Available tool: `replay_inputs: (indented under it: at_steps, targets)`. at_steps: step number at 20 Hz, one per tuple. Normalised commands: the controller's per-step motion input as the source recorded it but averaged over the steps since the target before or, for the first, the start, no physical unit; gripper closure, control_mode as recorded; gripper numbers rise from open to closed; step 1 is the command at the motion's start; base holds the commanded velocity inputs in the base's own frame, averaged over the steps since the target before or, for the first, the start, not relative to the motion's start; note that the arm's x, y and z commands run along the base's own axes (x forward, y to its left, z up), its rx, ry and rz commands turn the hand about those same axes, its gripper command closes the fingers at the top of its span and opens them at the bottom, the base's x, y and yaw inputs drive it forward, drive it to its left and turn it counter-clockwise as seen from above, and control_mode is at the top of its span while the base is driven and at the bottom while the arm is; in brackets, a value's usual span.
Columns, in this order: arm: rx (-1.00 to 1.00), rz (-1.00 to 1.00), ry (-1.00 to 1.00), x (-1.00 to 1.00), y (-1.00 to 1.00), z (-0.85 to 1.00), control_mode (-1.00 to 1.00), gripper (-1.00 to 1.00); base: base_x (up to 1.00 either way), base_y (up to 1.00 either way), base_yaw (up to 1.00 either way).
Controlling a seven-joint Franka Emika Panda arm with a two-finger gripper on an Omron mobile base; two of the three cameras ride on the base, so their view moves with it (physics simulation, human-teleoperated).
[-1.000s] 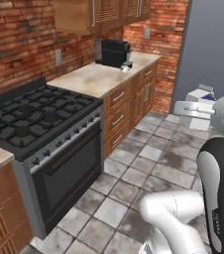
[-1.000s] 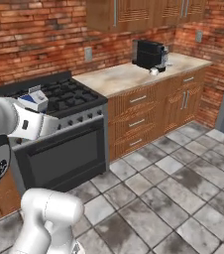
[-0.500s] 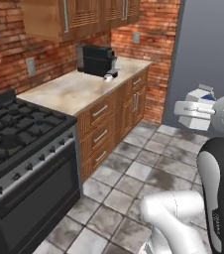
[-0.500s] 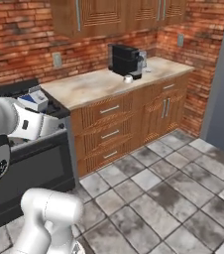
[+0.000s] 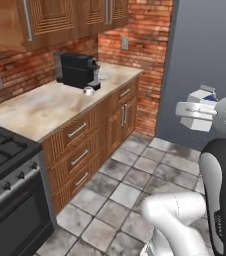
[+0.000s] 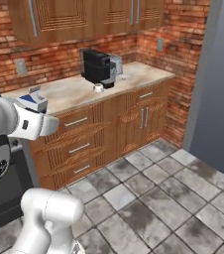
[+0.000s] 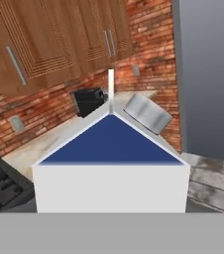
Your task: Take a sugar cube from the saucer and place it inside the coffee. Then, grab milk from the fridge and place it next to the coffee on the counter to sweeten the coffee.
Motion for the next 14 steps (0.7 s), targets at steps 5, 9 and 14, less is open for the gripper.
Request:
replay_inputs:
  at_steps: [5,9,14]
  targets:
    - [0.0,0.0,0.0,0.0,0.0,0.0,1.0,1.0,1.0,-0.51,0.22]
    - [0.0,0.0,0.0,0.0,0.0,0.0,1.0,1.0,1.0,-0.49,0.33]
    - [0.0,0.0,0.0,0.0,0.0,0.0,1.0,1.0,1.0,-0.33,0.46]
